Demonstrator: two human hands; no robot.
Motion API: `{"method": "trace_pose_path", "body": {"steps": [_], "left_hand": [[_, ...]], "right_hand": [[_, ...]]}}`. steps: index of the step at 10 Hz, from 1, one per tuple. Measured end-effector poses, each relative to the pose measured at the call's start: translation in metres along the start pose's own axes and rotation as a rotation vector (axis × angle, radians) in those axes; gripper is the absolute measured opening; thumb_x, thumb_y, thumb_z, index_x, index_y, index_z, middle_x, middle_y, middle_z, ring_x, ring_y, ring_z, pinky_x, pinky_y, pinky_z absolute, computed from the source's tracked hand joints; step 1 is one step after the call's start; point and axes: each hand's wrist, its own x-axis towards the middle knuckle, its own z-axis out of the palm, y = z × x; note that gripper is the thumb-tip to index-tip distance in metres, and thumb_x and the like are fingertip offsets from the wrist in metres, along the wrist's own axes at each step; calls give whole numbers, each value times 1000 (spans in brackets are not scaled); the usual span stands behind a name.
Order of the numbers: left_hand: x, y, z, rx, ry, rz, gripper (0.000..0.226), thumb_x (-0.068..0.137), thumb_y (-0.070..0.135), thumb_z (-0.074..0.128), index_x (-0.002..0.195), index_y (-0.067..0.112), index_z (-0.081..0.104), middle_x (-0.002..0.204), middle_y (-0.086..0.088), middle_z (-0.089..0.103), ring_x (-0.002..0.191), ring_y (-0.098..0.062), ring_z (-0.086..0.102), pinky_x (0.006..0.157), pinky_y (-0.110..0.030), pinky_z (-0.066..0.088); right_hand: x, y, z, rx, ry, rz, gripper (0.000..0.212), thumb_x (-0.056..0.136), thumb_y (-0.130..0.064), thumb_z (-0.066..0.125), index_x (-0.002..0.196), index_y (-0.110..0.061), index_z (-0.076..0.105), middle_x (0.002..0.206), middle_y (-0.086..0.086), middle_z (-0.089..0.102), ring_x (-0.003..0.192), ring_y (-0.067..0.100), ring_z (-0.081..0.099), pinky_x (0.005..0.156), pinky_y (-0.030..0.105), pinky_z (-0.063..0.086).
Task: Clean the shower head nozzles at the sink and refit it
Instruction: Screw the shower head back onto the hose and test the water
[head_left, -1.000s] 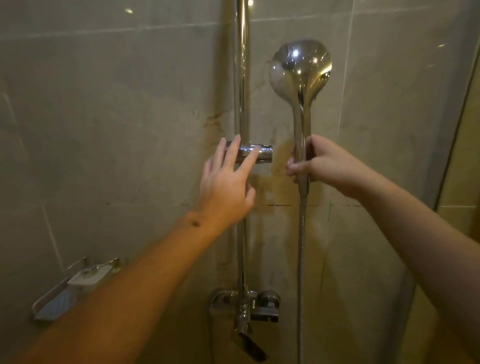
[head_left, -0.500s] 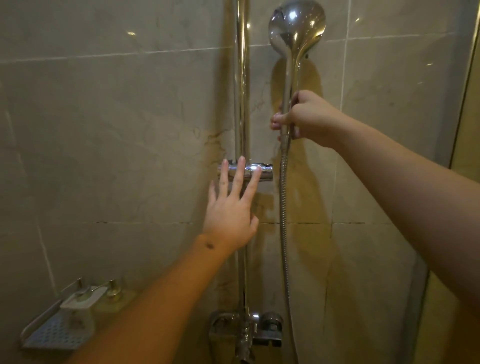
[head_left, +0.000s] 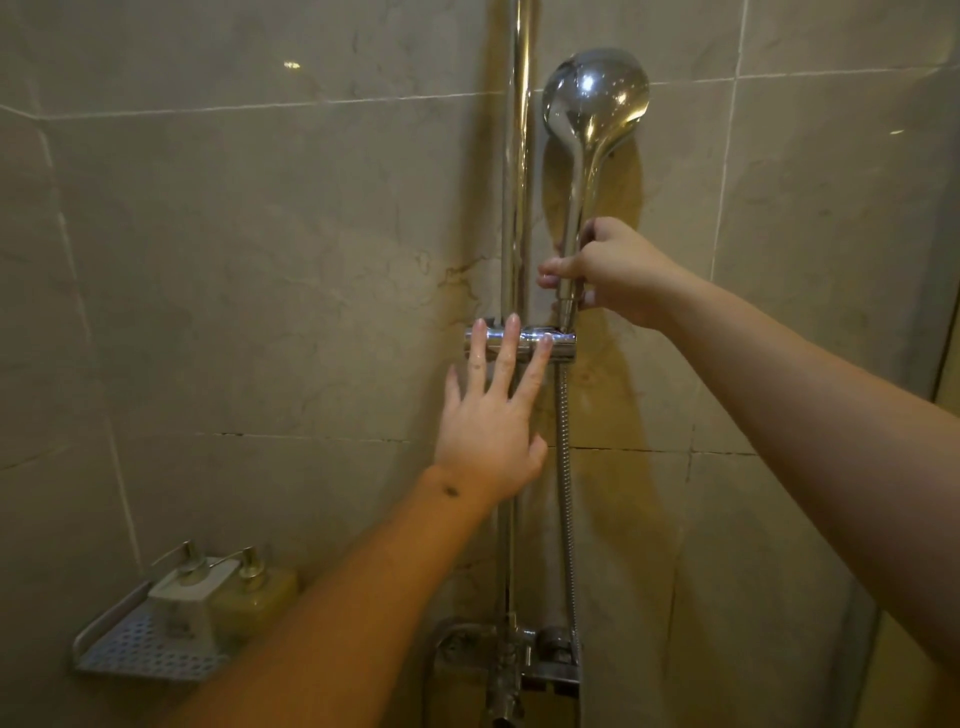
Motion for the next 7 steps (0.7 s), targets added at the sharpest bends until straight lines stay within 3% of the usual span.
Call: {"method": "trace_pose_path", "body": {"steps": [2,4,5,6,7], "left_hand": [[0,0,4,-14,20,-2,109,93,55,57,159,31,-27,165,-7,-38,150,-38,-35,123,-65,15],[0,0,8,-26,27,-3,110,93,55,57,158,31,-28,166,-7,-37,151,-38,-34,123,-65,18],[-1,1,4,-22,15,-6,107,93,53,57,160,32,-24,167,-6,-33,153,-37,-31,123,-65,17],[-10,6,0,-105,69,-55,100,92,45,59,164,34,-9,170,-8,-25,155,-36,-24,124,-64,13],[-50,6,18,-233,184,-128,95,87,34,63,165,35,9,173,-13,-10,158,-38,-10,124,-63,16]], "right_hand": [[-8,7,3,4,9,-61,31,92,-14,66,119,-9,50,105,5,70,92,10,73,94,53,53],[-15,29,12,-114,28,-89,35,92,-19,68,117,-3,49,104,6,72,87,4,72,82,34,58],[-17,35,17,-162,80,-109,33,94,-27,65,106,-2,47,99,4,73,90,5,71,79,33,57],[-22,37,20,-183,91,-97,24,97,-28,59,100,-10,44,96,7,65,87,15,66,76,35,55],[-58,69,41,-250,238,-138,26,97,-27,59,116,-14,45,106,3,58,95,15,57,85,33,50]]}}
